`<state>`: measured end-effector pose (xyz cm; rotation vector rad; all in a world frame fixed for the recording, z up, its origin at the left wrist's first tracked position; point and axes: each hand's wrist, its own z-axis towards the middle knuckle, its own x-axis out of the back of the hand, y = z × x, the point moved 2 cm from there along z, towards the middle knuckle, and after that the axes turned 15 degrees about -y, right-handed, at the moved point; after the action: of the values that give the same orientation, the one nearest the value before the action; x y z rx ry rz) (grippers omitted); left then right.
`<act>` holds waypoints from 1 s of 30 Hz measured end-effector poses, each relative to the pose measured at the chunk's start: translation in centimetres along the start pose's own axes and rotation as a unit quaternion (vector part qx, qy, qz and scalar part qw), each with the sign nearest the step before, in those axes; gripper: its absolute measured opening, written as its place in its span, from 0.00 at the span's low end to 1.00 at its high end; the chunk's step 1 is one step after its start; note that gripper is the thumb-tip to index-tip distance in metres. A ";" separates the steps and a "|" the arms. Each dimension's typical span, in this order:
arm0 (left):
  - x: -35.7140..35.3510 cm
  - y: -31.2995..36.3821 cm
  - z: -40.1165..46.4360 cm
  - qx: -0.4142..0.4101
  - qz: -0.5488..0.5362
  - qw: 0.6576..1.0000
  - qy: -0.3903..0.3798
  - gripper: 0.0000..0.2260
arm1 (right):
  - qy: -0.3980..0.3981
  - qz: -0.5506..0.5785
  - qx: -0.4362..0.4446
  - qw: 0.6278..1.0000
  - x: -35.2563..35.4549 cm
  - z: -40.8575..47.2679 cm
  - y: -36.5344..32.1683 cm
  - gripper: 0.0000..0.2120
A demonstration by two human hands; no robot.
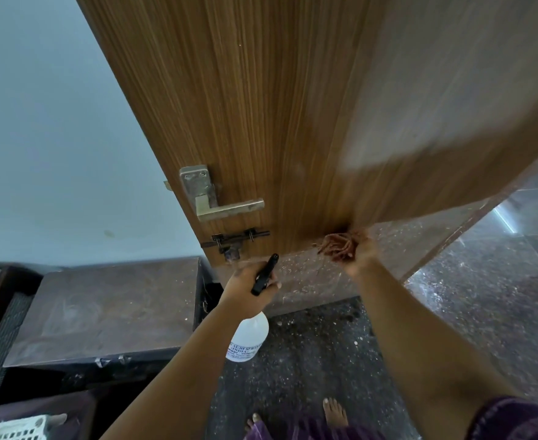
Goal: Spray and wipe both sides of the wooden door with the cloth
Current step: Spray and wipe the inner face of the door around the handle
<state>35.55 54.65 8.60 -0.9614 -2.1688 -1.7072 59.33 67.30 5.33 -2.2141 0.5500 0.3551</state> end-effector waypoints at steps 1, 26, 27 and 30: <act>-0.7 0.2 0.3 0.013 -0.011 1.000 -0.006 0.09 | -0.015 0.020 -0.011 1.000 0.3 -0.1 0.6 0.22; -13.0 0.0 10.6 0.075 -0.120 0.978 0.151 0.17 | 0.012 -0.016 0.204 0.979 9.2 7.8 2.5 0.24; -13.2 -0.4 11.3 0.068 -0.128 0.976 0.160 0.16 | 0.024 -0.019 0.241 0.970 8.8 7.8 2.4 0.24; -14.1 -1.0 13.4 0.015 -0.175 0.961 0.212 0.15 | 0.055 -0.004 0.346 0.937 8.8 8.9 2.3 0.24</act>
<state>48.64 61.97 -3.92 -0.1727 -2.1424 -1.8123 65.18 70.47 -5.46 -1.5557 0.6109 0.0157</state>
